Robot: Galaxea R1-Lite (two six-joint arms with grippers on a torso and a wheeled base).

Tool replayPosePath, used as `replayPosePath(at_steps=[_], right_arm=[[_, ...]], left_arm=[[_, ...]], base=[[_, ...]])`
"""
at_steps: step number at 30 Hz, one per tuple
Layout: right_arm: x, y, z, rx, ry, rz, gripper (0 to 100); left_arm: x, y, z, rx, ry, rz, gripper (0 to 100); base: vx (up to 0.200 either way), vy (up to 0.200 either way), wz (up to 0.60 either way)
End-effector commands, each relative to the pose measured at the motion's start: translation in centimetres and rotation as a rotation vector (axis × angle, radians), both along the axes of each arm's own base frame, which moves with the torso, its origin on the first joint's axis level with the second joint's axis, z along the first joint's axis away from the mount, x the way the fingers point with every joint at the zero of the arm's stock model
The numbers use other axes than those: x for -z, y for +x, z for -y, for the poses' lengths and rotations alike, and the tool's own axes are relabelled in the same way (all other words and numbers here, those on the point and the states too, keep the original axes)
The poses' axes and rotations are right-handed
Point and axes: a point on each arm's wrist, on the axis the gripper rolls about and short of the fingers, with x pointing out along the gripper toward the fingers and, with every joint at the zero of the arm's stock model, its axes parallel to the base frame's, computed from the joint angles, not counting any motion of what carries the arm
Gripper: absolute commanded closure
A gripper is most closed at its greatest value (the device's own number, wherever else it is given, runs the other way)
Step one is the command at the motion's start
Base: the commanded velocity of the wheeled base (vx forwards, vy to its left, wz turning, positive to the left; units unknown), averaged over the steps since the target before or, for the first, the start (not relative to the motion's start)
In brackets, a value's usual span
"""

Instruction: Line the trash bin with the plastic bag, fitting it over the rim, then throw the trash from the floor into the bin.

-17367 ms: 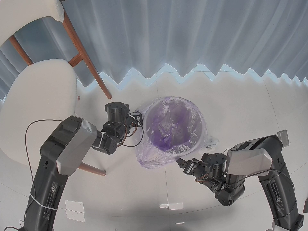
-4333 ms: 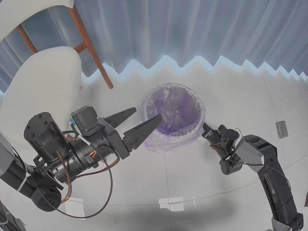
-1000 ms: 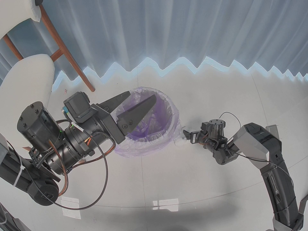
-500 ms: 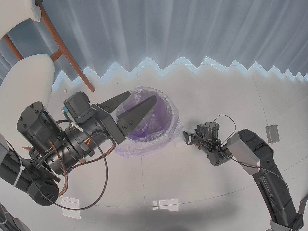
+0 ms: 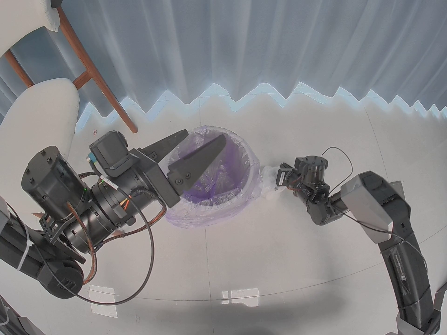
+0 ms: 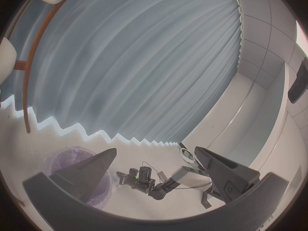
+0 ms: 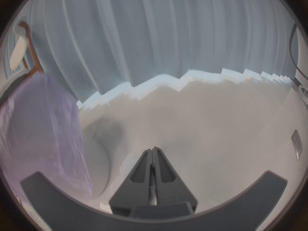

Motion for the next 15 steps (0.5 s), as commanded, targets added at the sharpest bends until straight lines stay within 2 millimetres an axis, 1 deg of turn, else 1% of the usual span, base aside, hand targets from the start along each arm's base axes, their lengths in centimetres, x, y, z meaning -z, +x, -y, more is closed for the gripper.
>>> replayPosePath(at_steps=[1,2,3,4,5,6,7,8,9,10,11,12,15], right_arm=[[-8.7,-1.9,1.6,0.041,0.030,0.116,100],[-8.9,-2.0,1.7,0.043,0.031,0.120,100],[-11.1,-2.5,1.9,0.050,0.038,0.174,100],[-11.7,-2.7,1.9,0.050,0.042,0.187,100],[-13.5,-3.2,2.0,0.053,0.046,0.227,100],[-14.5,-3.6,2.0,0.053,0.050,0.248,100],[-14.8,-3.7,2.0,0.051,0.051,0.254,100],[-16.7,-4.6,1.8,0.045,0.057,0.290,100],[-17.7,-5.1,1.5,0.036,0.062,0.310,100],[-18.0,-5.3,1.4,0.034,0.063,0.316,100],[-19.5,-6.1,0.6,0.012,0.072,0.351,100],[-20.5,-6.7,-0.2,-0.006,0.080,0.373,100],[-22.6,-8.0,-2.0,-0.048,0.097,0.416,100]], left_arm=[[-0.7,-0.6,-0.1,0.008,-0.015,0.022,0],[-0.7,-0.6,-0.1,0.008,-0.015,0.022,0],[-0.8,-0.6,-0.1,0.008,-0.017,0.025,0],[-0.9,-0.7,-0.2,0.008,-0.018,0.027,0],[-1.1,-0.8,-0.2,0.010,-0.023,0.034,0],[-1.2,-0.9,-0.3,0.011,-0.025,0.037,0],[-1.2,-1.0,-0.2,0.013,-0.025,0.037,0],[-1.4,-1.1,-0.1,0.019,-0.028,0.041,0],[-1.4,-1.2,-0.2,0.018,-0.029,0.042,0],[-1.4,-1.2,-0.2,0.018,-0.029,0.042,0],[-1.7,-1.3,-0.3,0.018,-0.034,0.050,0],[-1.8,-1.4,-0.3,0.018,-0.038,0.055,0],[-1.9,-1.5,-0.4,0.018,-0.040,0.059,0]], base=[[0.000,0.000,0.00],[0.000,0.000,0.00],[0.000,0.000,0.00],[0.000,0.000,0.00],[0.000,0.000,0.00],[0.000,0.000,0.00],[0.000,0.000,0.00],[0.000,0.000,0.00],[0.000,0.000,0.00],[0.000,0.000,0.00],[0.000,0.000,0.00],[0.000,0.000,0.00],[0.000,0.000,0.00]])
